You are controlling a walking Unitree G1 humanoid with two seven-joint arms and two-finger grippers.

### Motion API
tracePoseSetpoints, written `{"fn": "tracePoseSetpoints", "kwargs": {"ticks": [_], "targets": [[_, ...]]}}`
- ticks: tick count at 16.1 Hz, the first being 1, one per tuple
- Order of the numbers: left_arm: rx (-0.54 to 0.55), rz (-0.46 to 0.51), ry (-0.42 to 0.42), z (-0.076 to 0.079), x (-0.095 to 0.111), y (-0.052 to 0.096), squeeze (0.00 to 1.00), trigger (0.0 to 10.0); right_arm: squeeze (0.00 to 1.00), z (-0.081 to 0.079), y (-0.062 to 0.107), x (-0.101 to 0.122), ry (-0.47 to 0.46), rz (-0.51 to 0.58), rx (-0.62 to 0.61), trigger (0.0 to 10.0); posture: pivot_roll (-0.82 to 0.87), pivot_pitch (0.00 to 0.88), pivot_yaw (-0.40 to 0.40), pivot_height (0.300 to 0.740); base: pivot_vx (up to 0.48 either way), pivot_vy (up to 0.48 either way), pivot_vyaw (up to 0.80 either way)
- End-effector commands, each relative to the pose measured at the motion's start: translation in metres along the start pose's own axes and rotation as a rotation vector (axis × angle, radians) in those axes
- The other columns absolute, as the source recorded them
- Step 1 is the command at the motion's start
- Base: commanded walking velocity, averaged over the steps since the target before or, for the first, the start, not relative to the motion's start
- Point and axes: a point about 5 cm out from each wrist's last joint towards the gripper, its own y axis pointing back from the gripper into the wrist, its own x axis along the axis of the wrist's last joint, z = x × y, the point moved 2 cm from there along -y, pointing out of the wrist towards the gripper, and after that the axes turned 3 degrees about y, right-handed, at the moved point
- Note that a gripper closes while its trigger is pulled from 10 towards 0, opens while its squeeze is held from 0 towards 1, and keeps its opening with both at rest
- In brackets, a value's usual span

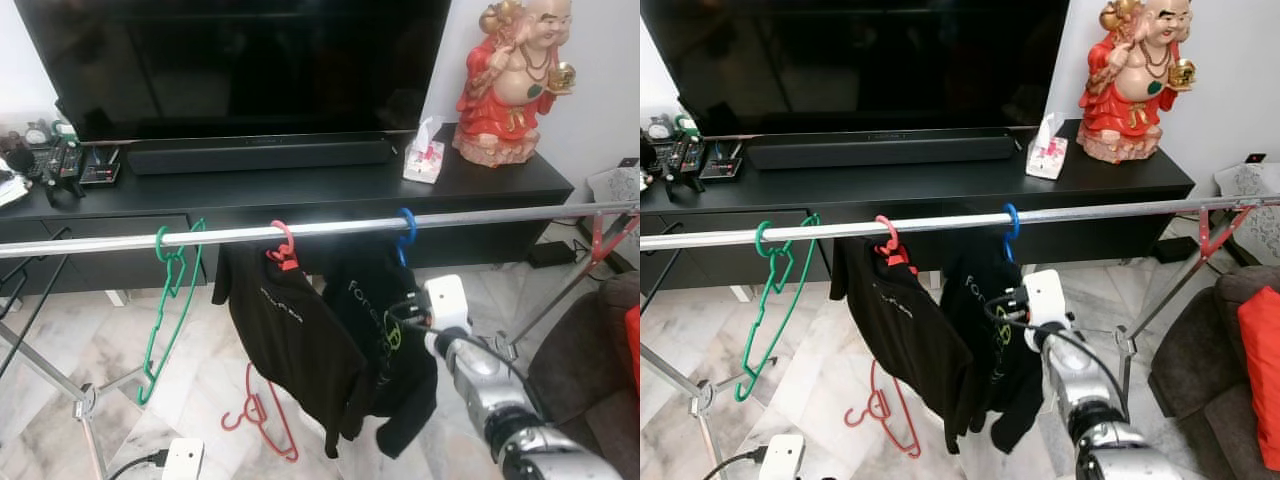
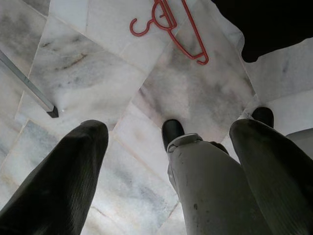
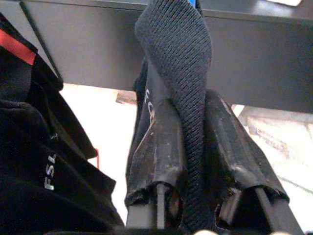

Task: Hang hanger

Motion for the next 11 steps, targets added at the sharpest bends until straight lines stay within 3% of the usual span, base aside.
{"fn": "tracePoseSetpoints", "kwargs": {"ticks": [1, 6, 7, 11], "targets": [[-0.003, -0.024, -0.017, 0.0, -0.006, 0.001, 0.0, 10.0, 0.0, 0.008, 0.0, 0.016, -0.015, 0.092, -0.046, 10.0, -0.09, 0.0, -0.027, 0.74, 0.0, 0.0, 0.0], [-0.008, -0.029, -0.028, 0.001, -0.007, 0.001, 0.0, 10.0, 0.0, 0.009, 0.006, 0.016, -0.042, 0.158, -0.097, 10.0, -0.09, 0.0, -0.025, 0.74, 0.0, 0.0, 0.0], [-0.009, -0.026, -0.029, 0.001, -0.007, 0.001, 0.0, 10.0, 0.0, 0.011, 0.008, 0.023, -0.056, 0.213, -0.113, 10.0, -0.09, 0.0, -0.025, 0.74, 0.0, 0.0, 0.0], [-0.006, -0.028, -0.034, 0.001, -0.007, 0.001, 0.0, 10.0, 0.0, 0.009, 0.015, 0.011, -0.034, 0.196, -0.116, 10.0, -0.09, 0.0, -0.027, 0.74, 0.0, 0.0, 0.0]]}}
